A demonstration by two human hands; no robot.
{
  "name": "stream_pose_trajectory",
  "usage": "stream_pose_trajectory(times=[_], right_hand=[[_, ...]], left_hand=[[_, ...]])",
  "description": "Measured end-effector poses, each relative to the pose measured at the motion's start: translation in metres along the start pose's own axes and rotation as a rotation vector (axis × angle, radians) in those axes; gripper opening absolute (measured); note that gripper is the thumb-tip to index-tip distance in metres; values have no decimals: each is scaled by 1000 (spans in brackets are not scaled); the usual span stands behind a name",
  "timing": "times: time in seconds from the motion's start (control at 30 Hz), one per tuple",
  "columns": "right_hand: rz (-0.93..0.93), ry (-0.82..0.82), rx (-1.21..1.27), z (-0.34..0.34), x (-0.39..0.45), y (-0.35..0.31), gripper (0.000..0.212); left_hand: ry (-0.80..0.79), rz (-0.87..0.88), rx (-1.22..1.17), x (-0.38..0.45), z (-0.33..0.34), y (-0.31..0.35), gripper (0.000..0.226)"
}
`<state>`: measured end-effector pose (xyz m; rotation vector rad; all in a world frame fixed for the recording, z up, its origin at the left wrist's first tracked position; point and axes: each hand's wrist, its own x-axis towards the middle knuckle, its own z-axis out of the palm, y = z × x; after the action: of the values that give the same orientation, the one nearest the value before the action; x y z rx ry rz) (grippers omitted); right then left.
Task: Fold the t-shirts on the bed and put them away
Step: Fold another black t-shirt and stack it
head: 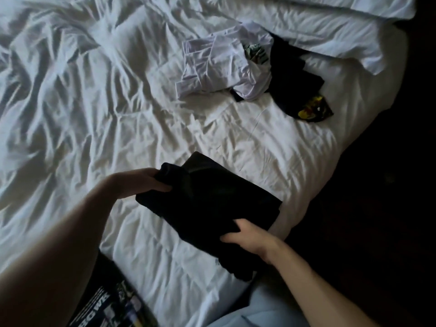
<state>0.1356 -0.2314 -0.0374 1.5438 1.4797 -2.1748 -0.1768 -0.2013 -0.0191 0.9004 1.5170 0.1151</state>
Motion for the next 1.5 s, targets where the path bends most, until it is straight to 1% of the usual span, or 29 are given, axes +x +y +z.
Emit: stream_pose_trajectory(times=[0.03, 0.07, 0.13, 0.17, 0.23, 0.3, 0.4, 0.47, 0.53, 0.6, 0.67, 0.7, 0.73, 0.77, 0.8, 0.87, 0.9, 0.97, 1.0, 1.07, 1.1, 1.2, 1.23, 1.27, 1.3, 1.37, 1.4, 1.43, 1.5], right_hand=[[-14, 52, -24, -11, 5, -1, 39], [-19, 92, -47, -25, 13, 1, 42], [-14, 148, -107, -52, 31, 3, 46], [-3, 173, -150, -65, 41, 5, 45], [55, 238, -252, -86, 66, 13, 35], [112, 313, -345, -99, 86, 19, 26], [116, 401, -445, -104, 106, 23, 26], [110, 458, -516, -106, 115, 24, 30], [134, 465, -567, -109, 119, 27, 34], [181, 470, -586, -108, 119, 32, 40], [221, 581, -603, -99, 116, 39, 53], [258, 666, -629, -93, 113, 42, 62], [305, 751, -632, -86, 110, 44, 72], [352, 818, -592, -80, 107, 46, 80], [404, 845, -493, -76, 105, 49, 90], [498, 821, -161, -71, 101, 52, 108], [519, 804, 33, -71, 101, 56, 113], [513, 800, 399, -69, 99, 65, 107], [489, 796, 512, -69, 98, 69, 99], [441, 776, 604, -72, 98, 74, 85], [407, 752, 616, -71, 98, 76, 81], [326, 696, 665, -64, 98, 73, 82], [315, 675, 696, -61, 97, 72, 79], [314, 645, 738, -56, 96, 72, 73], [323, 607, 769, -51, 96, 73, 76], [343, 530, 764, -42, 96, 76, 90], [338, 513, 750, -39, 99, 78, 96], [329, 522, 741, -39, 99, 78, 96], [296, 561, 753, -42, 102, 78, 84]], left_hand=[[43, 17, -36, 11, 4, 3, 27], [78, 33, -62, 24, 8, 7, 22], [139, 56, -83, 54, 16, 13, 23], [175, 63, -87, 69, 19, 16, 23], [252, 78, -74, 100, 24, 20, 24], [338, 81, -3, 129, 26, 19, 29], [446, 69, 114, 158, 26, 14, 30], [473, 83, 128, 172, 24, 10, 29], [498, 90, 174, 180, 24, 7, 29], [518, 54, 217, 182, 27, 2, 28], [570, 19, 318, 181, 31, -4, 34], [607, 4, 365, 179, 32, -7, 40], [638, -7, 362, 177, 33, -9, 49], [652, -11, 335, 175, 34, -10, 58], [641, -26, 295, 174, 35, -13, 63], [543, -75, 187, 174, 32, -15, 61], [482, -100, 119, 173, 30, -15, 57], [409, -96, -22, 169, 27, -21, 46], [394, -66, -71, 168, 27, -23, 40], [386, -1, -105, 165, 26, -22, 36], [373, 8, -132, 161, 27, -26, 40], [247, -17, -217, 145, 27, -40, 65], [218, -15, -240, 144, 27, -46, 69], [203, 1, -258, 141, 27, -49, 68], [210, 16, -262, 137, 29, -48, 61], [259, 24, -256, 133, 33, -43, 40], [283, 31, -268, 131, 34, -41, 33], [295, 52, -284, 130, 36, -41, 30], [308, 105, -333, 126, 39, -42, 29]])
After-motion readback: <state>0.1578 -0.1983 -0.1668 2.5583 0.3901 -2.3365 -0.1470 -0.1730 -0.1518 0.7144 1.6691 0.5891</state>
